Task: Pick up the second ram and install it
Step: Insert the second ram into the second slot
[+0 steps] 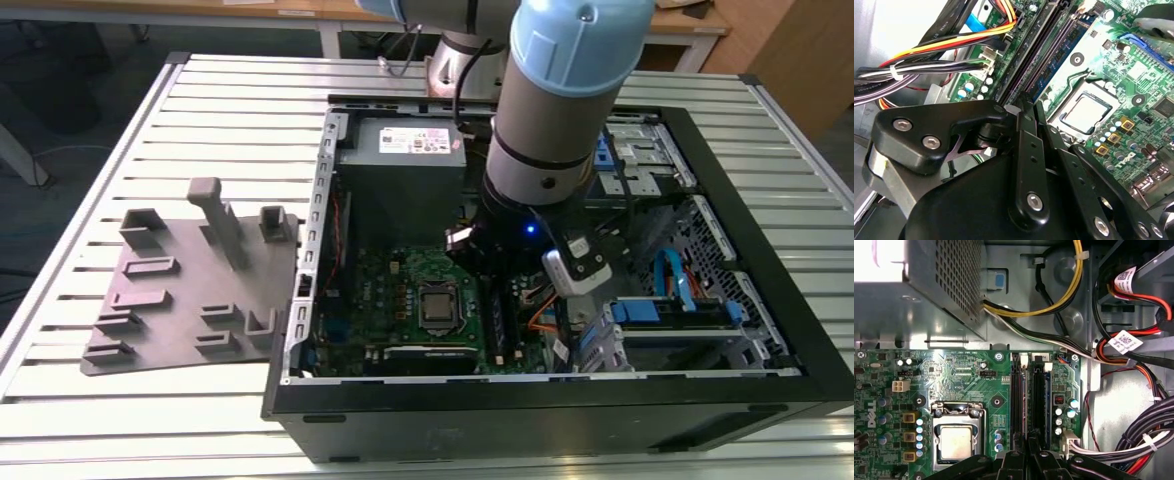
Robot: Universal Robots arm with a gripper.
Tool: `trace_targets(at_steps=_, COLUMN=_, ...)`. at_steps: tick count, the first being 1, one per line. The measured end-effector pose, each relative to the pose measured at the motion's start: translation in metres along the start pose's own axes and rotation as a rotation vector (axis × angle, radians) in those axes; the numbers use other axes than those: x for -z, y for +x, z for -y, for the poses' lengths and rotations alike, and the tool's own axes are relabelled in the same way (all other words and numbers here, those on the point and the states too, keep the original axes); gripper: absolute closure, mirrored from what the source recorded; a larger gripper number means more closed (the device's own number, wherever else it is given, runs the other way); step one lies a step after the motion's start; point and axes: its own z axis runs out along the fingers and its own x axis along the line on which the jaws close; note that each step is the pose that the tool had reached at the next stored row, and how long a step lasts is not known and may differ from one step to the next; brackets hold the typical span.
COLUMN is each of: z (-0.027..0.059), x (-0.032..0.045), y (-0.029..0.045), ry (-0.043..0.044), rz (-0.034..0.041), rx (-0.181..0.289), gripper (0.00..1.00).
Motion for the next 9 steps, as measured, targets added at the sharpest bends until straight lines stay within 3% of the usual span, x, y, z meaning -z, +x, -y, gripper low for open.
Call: trace_targets(at_steps=9, z=0.0007, x=-0.0011, y=0.0005, ry=0.0006, rz=0.0, rx=0.0, gripper=0.89)
